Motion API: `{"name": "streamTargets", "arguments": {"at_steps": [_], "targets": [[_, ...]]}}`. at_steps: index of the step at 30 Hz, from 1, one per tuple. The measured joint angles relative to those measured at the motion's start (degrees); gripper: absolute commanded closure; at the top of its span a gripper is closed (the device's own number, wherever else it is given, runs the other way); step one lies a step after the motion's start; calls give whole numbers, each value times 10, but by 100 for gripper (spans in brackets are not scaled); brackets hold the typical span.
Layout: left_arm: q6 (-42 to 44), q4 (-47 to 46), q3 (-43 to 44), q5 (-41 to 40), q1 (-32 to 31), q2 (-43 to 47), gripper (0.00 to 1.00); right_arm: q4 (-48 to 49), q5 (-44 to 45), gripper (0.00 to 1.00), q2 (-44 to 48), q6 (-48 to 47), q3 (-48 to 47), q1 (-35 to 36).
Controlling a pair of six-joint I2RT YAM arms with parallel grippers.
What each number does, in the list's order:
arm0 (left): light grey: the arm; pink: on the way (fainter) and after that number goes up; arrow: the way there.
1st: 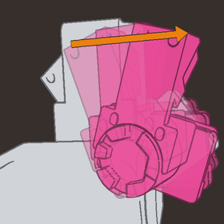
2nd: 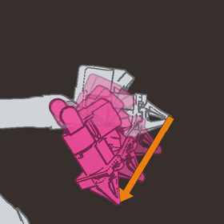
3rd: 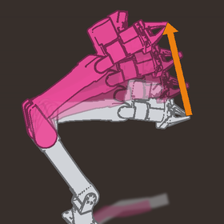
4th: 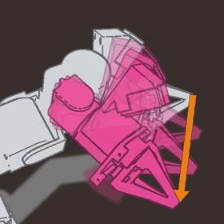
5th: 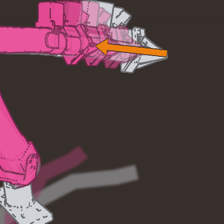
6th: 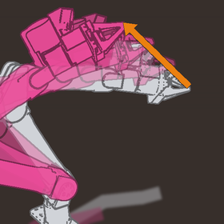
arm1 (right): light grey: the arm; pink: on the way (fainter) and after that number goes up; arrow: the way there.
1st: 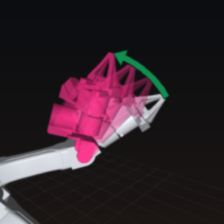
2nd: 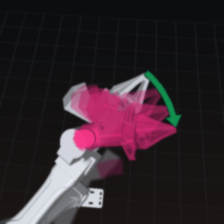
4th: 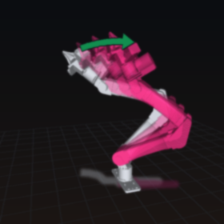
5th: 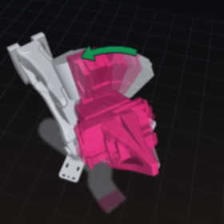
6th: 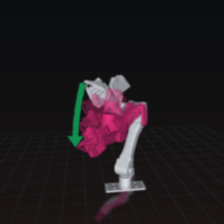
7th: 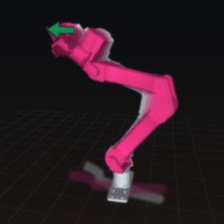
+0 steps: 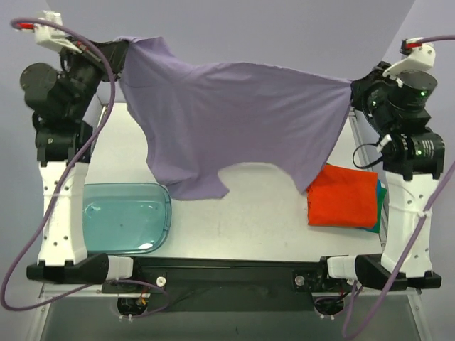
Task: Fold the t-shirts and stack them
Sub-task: Flatten out the tshirt
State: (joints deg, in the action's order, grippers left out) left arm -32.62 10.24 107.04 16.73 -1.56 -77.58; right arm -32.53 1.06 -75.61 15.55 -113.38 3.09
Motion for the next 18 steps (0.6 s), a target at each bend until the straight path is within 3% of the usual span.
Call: {"name": "streamTargets", "arguments": {"at_steps": [11, 18], "targets": [[2, -84, -44, -77, 0, 205, 100, 85, 28, 100, 139, -22, 18, 0], [20, -113, 24, -105, 0, 233, 100, 120, 46, 100, 163, -49, -17, 0]]}}
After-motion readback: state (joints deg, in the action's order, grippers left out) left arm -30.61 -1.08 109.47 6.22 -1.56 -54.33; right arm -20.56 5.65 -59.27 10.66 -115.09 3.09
